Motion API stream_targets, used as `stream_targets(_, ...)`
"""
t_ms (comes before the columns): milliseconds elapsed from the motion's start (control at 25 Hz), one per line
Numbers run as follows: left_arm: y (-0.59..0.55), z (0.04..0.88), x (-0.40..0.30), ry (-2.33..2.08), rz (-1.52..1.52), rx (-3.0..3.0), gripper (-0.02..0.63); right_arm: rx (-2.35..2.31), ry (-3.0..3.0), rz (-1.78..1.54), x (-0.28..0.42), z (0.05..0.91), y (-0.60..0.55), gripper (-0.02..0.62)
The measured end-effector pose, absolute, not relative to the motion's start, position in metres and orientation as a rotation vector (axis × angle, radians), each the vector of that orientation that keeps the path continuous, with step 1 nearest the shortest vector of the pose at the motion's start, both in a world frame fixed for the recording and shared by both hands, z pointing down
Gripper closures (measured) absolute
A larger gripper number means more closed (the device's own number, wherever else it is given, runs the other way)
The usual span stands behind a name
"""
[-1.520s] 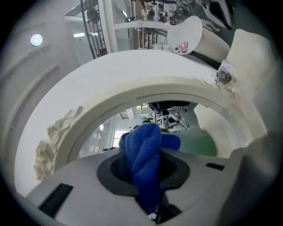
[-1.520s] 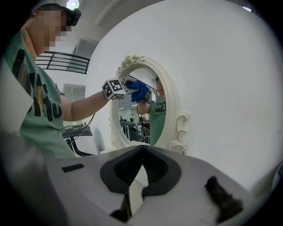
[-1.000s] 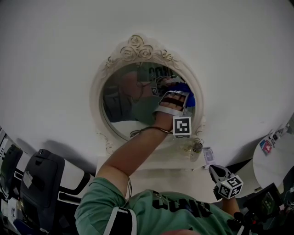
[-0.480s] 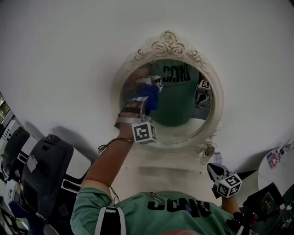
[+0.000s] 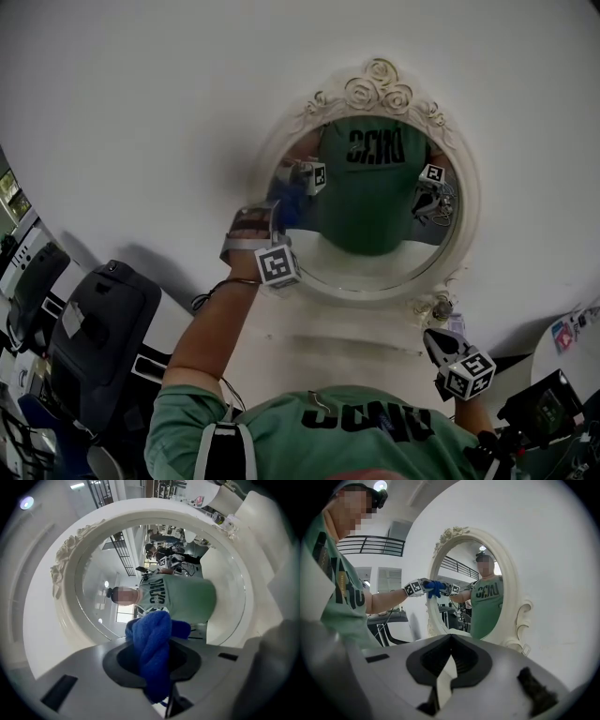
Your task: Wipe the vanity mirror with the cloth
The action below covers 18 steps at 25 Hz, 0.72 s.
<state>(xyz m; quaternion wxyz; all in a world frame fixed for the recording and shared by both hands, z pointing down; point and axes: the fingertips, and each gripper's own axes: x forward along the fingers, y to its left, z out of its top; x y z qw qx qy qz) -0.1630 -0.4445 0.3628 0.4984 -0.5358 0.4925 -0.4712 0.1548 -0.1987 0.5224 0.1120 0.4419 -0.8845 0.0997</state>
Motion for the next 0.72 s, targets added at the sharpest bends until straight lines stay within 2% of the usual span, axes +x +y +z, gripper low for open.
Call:
stream_targets(400, -0.443, 0.356, -0.151, 1.228, -1.126, -1.344, 0.509, 1.307, -2.581, 0.301, 0.16, 0.524, -0.198, 0.583)
stream_targets(720, -0.432, 0.343, -0.068, 1.127, -1.03, -1.364, 0.509, 1.316, -2.587, 0.298, 0.165, 0.525, -0.196, 0.583)
